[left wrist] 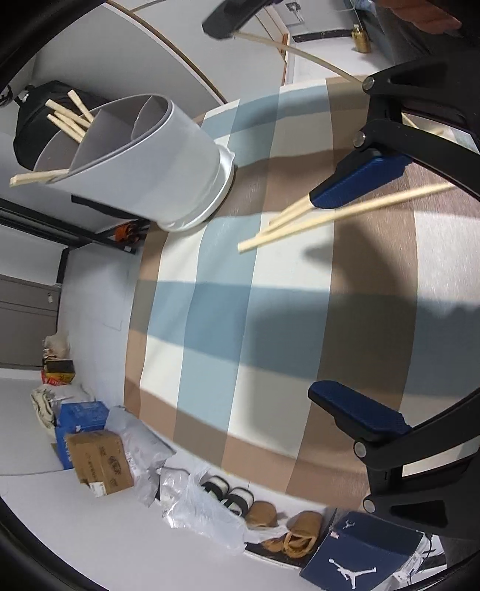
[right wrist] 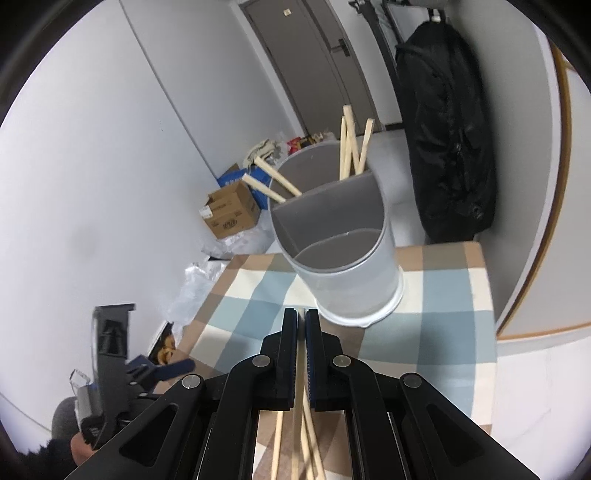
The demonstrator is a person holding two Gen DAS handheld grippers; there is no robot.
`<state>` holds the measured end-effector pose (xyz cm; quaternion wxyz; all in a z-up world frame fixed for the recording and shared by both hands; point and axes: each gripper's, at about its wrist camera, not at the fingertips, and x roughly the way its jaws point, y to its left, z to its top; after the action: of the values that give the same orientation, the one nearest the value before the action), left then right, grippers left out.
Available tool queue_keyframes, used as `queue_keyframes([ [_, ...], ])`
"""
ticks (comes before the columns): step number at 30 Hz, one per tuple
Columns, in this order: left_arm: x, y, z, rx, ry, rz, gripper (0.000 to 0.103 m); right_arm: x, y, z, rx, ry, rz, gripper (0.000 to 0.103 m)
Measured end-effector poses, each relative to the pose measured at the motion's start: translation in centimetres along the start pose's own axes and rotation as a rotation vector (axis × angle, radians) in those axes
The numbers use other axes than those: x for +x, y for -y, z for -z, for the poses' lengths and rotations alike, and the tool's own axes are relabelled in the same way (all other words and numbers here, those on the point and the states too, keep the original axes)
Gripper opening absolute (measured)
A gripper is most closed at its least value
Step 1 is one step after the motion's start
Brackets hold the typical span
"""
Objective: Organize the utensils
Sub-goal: 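Lower the left gripper toward the pile while the right gripper holds its chopstick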
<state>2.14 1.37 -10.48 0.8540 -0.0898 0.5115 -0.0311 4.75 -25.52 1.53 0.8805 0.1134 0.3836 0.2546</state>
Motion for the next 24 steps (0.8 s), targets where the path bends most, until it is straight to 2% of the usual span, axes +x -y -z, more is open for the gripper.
queue_keyframes([
  [4, 0.6, 1.8, 0.4, 0.059, -0.004, -0.035, 0.092, -1.9, 0.1, -0.1, -0.028, 0.049, 0.004, 0.004],
  [9, 2.3, 3.9, 1.3, 0.134, -0.051, -0.1, 0.091, -3.6, 0.7, -0.2, -0.036, 0.091, 0.009, 0.004],
  [14, 2.1, 3.5, 1.5, 0.089, -0.058, -0.111, 0.091, -4.9, 1.6, -0.3, -0.016, 0.119, -0.004, 0.004],
  [18, 2.7, 3.2, 1.4, 0.056, -0.069, -0.149, 0.089, -6.1, 1.9, -0.3, -0.015, 0.147, -0.015, 0.004],
  [23, 3.6, 3.5, 0.1, 0.064, -0.073, -0.175, 0.087, -7.1, 2.1, -0.5, -0.021, 0.177, -0.022, 0.004],
  [24, 3.7, 3.4, -0.2, 0.061, -0.073, -0.175, 0.084, -7.3, 2.1, -0.5, -0.02, 0.181, -0.022, 0.004],
])
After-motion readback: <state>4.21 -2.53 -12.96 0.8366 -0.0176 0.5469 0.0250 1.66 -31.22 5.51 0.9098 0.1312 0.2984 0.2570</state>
